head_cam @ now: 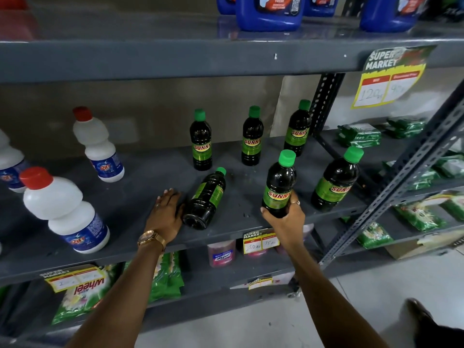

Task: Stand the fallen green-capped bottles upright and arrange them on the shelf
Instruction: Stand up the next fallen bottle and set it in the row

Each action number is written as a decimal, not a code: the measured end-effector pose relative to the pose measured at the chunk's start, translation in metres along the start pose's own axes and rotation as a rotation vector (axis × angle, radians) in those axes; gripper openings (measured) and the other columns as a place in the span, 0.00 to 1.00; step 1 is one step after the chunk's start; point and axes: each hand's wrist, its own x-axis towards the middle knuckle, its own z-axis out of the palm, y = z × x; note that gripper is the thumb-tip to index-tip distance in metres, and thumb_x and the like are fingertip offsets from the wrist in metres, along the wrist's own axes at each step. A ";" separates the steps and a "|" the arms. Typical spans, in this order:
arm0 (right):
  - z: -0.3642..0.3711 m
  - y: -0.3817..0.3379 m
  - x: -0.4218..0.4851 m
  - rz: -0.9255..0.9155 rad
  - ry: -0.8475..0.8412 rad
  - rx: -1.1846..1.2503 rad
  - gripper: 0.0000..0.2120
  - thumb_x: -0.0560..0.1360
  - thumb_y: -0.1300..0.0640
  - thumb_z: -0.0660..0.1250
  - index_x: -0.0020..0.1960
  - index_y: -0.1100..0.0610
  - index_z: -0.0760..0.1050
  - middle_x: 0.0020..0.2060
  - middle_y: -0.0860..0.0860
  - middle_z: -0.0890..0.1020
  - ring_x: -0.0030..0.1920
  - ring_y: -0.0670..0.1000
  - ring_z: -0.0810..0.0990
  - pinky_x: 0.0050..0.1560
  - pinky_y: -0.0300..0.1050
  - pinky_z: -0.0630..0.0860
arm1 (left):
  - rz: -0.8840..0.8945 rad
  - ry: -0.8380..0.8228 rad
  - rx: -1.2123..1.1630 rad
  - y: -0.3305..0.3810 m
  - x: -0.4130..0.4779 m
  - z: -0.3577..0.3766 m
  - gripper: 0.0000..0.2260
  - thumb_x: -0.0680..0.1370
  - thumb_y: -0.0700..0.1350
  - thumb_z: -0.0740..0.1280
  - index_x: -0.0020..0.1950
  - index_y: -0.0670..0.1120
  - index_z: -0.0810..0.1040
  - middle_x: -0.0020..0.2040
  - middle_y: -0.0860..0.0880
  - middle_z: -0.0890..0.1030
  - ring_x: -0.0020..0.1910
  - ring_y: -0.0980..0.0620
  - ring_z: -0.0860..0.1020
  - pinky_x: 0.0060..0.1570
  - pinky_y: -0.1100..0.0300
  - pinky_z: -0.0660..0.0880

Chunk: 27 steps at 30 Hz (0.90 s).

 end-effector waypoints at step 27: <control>-0.012 0.001 -0.066 0.106 0.076 0.016 0.50 0.64 0.40 0.77 0.77 0.42 0.52 0.75 0.49 0.61 0.72 0.46 0.63 0.68 0.47 0.65 | -0.011 -0.014 -0.014 0.007 -0.001 0.005 0.20 0.80 0.45 0.57 0.72 0.44 0.63 0.76 0.41 0.61 0.76 0.43 0.55 0.77 0.49 0.50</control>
